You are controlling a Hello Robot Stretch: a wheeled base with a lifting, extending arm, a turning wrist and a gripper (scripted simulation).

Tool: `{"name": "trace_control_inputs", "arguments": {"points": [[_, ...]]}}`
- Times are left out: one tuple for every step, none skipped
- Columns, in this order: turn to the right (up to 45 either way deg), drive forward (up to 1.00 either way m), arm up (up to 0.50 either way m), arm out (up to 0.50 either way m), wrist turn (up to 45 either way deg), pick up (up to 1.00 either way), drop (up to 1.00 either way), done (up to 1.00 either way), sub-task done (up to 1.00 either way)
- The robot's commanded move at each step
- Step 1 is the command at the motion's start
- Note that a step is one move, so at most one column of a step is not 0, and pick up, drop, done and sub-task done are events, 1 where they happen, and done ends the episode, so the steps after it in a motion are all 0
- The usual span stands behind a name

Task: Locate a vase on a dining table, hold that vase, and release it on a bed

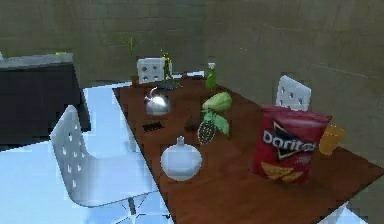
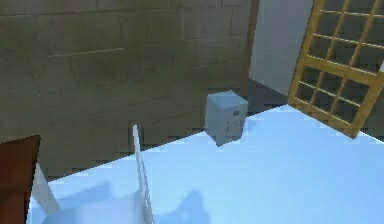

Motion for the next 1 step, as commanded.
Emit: {"name": "trace_control_inputs", "arguments": {"points": [[-45.0, 0.00, 0.00, 0.00, 0.0, 0.00, 0.00, 0.00, 0.00]]}}
